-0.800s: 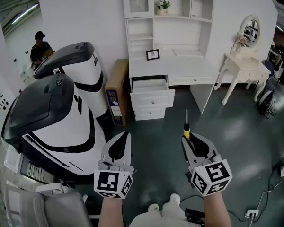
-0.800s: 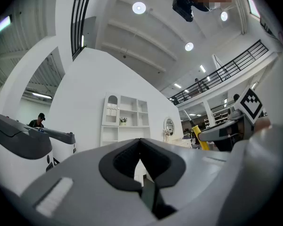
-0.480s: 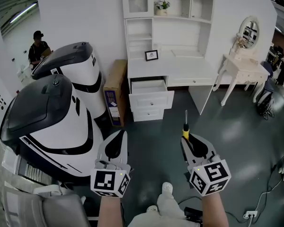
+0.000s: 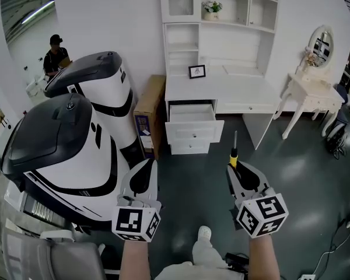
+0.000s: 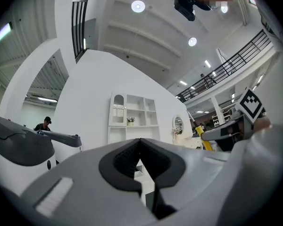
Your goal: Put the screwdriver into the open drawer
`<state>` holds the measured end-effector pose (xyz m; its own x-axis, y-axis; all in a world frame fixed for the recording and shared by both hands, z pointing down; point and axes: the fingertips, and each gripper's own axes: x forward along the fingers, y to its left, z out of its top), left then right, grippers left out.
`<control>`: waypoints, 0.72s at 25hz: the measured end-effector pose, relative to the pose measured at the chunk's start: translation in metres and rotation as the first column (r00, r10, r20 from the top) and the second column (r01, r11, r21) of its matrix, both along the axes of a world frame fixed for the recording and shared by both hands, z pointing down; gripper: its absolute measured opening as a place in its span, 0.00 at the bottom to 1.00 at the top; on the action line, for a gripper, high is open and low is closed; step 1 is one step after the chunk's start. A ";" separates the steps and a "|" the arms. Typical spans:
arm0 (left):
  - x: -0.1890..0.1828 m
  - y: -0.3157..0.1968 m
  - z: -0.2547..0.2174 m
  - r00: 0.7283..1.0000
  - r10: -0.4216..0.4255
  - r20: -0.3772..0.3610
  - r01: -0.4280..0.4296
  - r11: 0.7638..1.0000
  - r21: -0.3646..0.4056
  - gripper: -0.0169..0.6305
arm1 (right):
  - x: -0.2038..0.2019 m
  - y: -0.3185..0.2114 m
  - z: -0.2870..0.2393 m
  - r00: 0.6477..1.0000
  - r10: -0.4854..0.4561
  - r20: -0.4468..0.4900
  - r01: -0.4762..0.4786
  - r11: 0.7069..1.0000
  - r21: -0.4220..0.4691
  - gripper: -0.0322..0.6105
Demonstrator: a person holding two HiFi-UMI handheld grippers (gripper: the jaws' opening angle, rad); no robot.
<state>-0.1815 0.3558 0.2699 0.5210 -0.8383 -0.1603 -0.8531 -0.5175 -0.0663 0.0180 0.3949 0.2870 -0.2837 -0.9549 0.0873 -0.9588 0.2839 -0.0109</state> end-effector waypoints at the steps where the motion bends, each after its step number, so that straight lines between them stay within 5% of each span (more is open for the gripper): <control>1: 0.003 -0.008 0.000 1.000 -0.005 0.002 0.005 1.000 0.000 0.04 | 0.003 -0.009 0.000 1.000 -0.006 0.004 0.006 1.000 0.001 0.17; 18: 0.083 -0.138 -0.012 0.998 -0.063 0.013 0.063 0.998 0.013 0.04 | 0.074 -0.151 -0.003 0.996 -0.092 0.014 0.092 0.996 -0.007 0.17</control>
